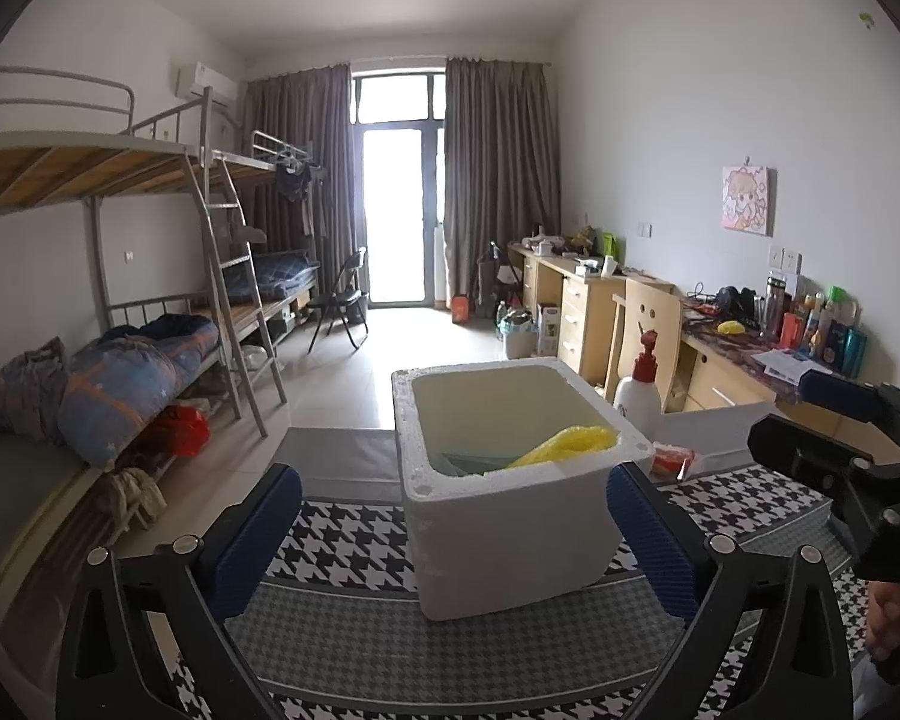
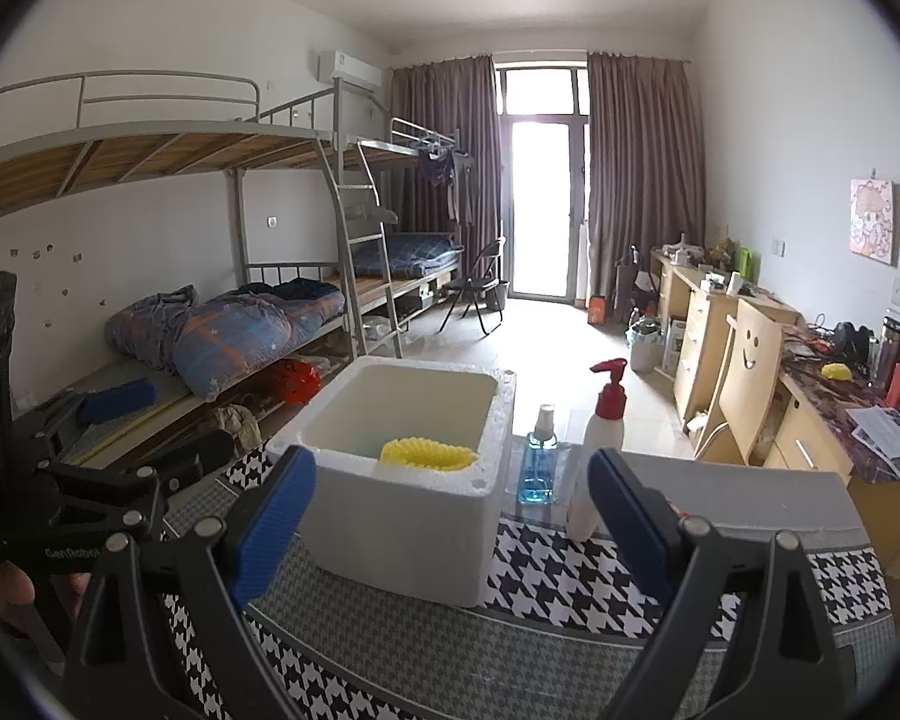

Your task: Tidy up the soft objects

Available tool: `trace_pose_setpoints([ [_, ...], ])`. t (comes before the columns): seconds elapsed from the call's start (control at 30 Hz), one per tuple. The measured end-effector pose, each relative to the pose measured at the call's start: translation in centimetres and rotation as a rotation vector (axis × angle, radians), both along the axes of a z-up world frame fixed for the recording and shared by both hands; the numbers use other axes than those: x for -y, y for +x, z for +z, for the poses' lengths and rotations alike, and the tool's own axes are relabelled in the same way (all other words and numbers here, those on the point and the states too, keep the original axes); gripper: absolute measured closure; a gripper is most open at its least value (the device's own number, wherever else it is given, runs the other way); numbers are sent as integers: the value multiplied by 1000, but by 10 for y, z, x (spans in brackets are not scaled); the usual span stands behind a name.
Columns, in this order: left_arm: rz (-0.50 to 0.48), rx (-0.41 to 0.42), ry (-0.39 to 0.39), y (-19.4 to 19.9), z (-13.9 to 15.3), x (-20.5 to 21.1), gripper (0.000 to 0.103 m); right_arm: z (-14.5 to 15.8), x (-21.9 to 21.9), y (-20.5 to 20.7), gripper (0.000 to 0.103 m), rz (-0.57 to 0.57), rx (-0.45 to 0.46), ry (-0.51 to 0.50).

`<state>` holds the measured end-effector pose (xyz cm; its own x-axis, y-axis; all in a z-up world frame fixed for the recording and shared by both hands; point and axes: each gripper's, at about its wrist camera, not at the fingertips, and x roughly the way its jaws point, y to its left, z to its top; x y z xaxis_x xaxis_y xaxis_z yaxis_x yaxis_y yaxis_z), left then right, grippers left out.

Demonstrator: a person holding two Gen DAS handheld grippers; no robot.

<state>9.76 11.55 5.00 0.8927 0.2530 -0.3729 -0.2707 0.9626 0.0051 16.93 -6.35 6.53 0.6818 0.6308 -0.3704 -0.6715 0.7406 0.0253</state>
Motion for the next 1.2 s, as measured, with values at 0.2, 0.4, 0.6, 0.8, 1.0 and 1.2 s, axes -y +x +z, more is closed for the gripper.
trace_pose_setpoints([
  [0.2, -10, 13, 0, -15, -3, 11, 1, -6, 8, -17, 8, -12, 24, -1],
  [0.4, -23, 42, 20, -37, -2, 24, 1, -9, 19, -29, 7, -23, 31, 24],
  [0.6, -23, 70, 14, -55, -5, 31, 1, -16, 30, -45, 7, -41, 36, 45],
  [0.8, -27, 92, 14, -71, -7, 36, 1, -20, 39, -62, 6, -43, 54, 56],
  [1.0, -43, 106, 13, -81, -11, 41, 1, -21, 46, -75, 1, -55, 79, 74],
  [1.2, -53, 106, 9, -90, -18, 47, 1, -29, 48, -86, 1, -67, 74, 78],
])
